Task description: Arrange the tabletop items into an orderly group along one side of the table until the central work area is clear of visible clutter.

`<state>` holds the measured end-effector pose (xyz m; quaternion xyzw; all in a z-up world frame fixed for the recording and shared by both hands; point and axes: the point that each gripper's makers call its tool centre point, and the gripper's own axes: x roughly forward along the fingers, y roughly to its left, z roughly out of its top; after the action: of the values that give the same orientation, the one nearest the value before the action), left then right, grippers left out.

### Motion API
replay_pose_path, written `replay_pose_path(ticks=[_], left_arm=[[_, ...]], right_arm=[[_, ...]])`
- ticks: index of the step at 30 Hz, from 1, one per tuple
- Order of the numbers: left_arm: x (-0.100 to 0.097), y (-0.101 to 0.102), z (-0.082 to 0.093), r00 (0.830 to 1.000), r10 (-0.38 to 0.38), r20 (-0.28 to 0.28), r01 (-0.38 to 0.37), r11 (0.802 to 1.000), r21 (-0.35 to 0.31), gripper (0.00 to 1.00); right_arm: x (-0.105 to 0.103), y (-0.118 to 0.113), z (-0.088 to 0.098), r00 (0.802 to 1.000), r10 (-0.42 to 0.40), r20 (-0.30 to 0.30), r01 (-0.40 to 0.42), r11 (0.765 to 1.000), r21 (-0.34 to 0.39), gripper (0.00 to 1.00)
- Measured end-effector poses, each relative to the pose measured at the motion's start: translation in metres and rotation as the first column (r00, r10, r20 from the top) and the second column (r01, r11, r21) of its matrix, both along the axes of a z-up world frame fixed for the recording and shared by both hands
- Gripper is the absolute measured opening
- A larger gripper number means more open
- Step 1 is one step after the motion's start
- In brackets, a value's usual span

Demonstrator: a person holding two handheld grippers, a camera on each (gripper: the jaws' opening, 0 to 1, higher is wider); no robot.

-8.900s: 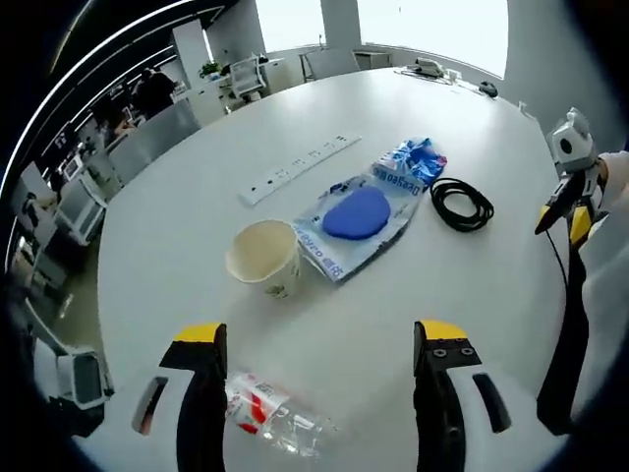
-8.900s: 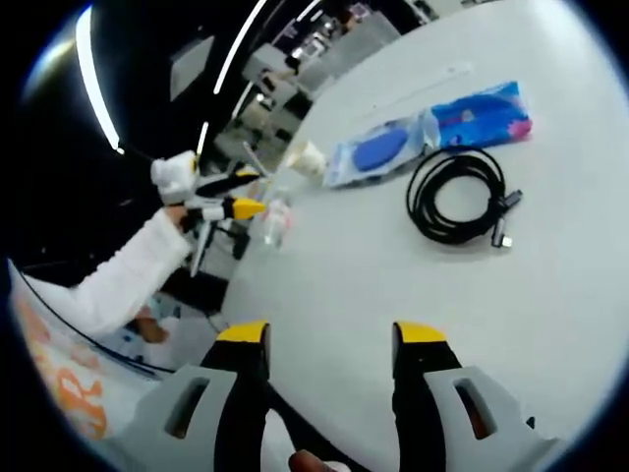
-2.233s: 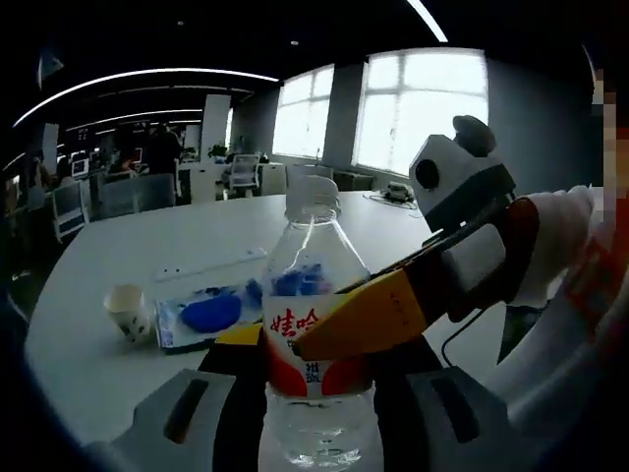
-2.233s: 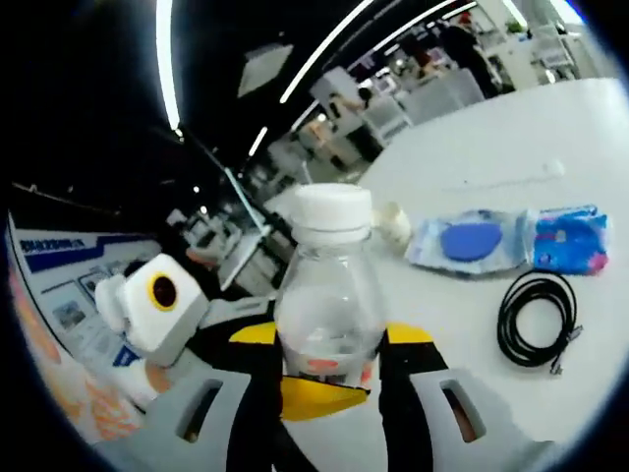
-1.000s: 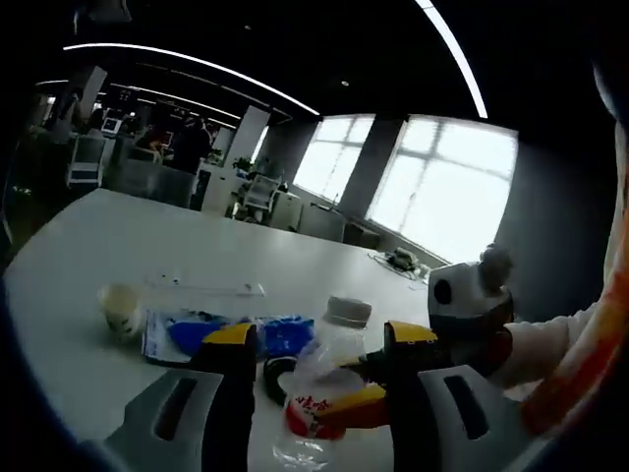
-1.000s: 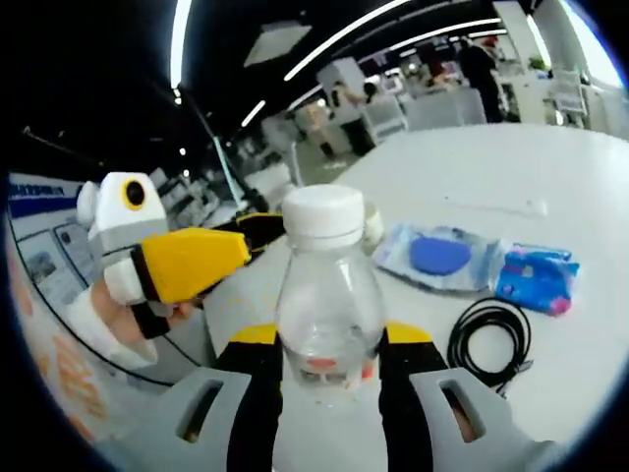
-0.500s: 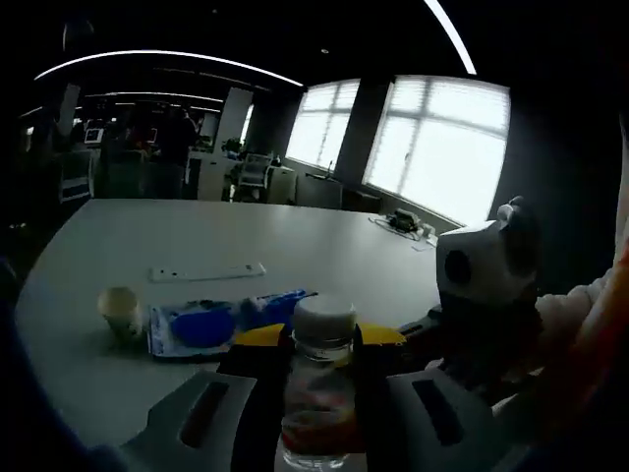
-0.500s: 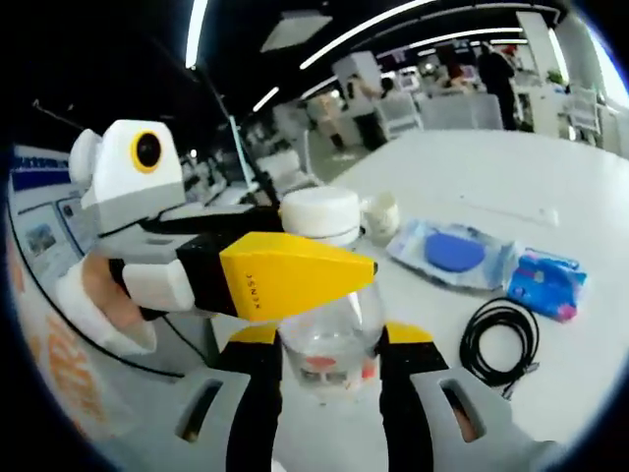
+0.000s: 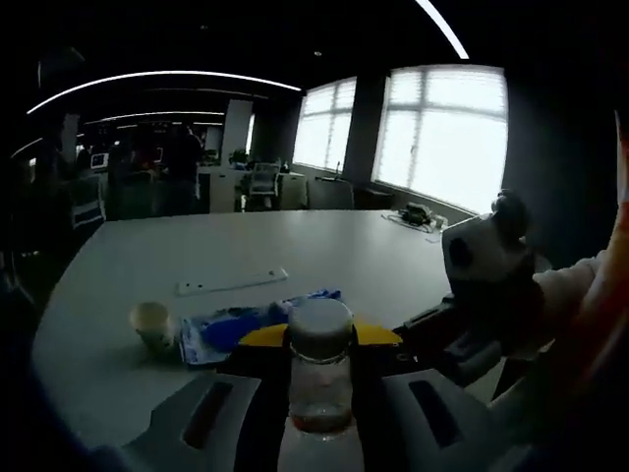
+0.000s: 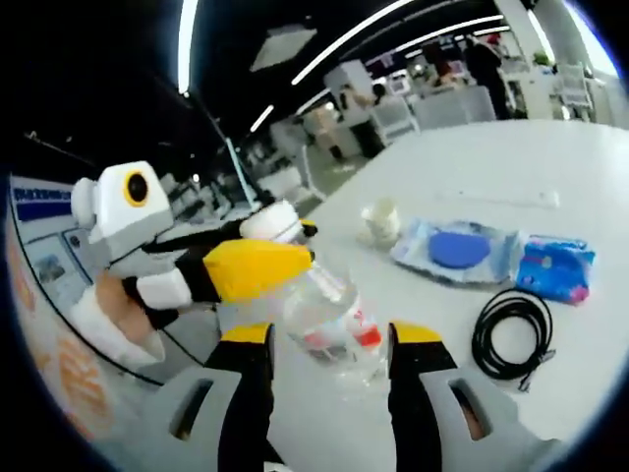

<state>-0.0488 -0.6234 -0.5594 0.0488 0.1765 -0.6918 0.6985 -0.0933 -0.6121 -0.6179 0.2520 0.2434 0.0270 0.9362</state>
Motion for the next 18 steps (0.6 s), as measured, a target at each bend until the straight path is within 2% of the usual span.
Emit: replay_pose_path(ticks=[3, 7, 12, 16, 18], left_arm=[[0.024, 0.007, -0.002, 0.999, 0.041, 0.023, -0.041, 0.999, 0.017, 0.20], [0.060, 0.018, -0.006, 0.993, 0.079, 0.088, -0.084, 0.995, 0.054, 0.20], [0.112, 0.031, -0.013, 0.970, 0.115, 0.215, -0.145, 0.981, 0.131, 0.20], [0.147, 0.034, -0.011, 0.959, 0.152, 0.240, -0.188, 0.972, 0.137, 0.21], [0.167, 0.034, -0.007, 0.953, 0.192, 0.233, -0.226, 0.965, 0.130, 0.21]], right_arm=[[-0.014, -0.006, -0.007, 0.999, -0.034, -0.018, 0.034, 0.999, 0.022, 0.46], [-0.036, -0.014, -0.017, 0.996, -0.078, -0.044, 0.080, 0.996, 0.036, 0.46], [-0.061, -0.026, -0.024, 0.987, -0.145, -0.065, 0.150, 0.985, 0.080, 0.46], [-0.069, -0.034, -0.026, 0.981, -0.181, -0.073, 0.187, 0.978, 0.089, 0.45], [-0.070, -0.036, -0.028, 0.977, -0.197, -0.076, 0.205, 0.972, 0.113, 0.45]])
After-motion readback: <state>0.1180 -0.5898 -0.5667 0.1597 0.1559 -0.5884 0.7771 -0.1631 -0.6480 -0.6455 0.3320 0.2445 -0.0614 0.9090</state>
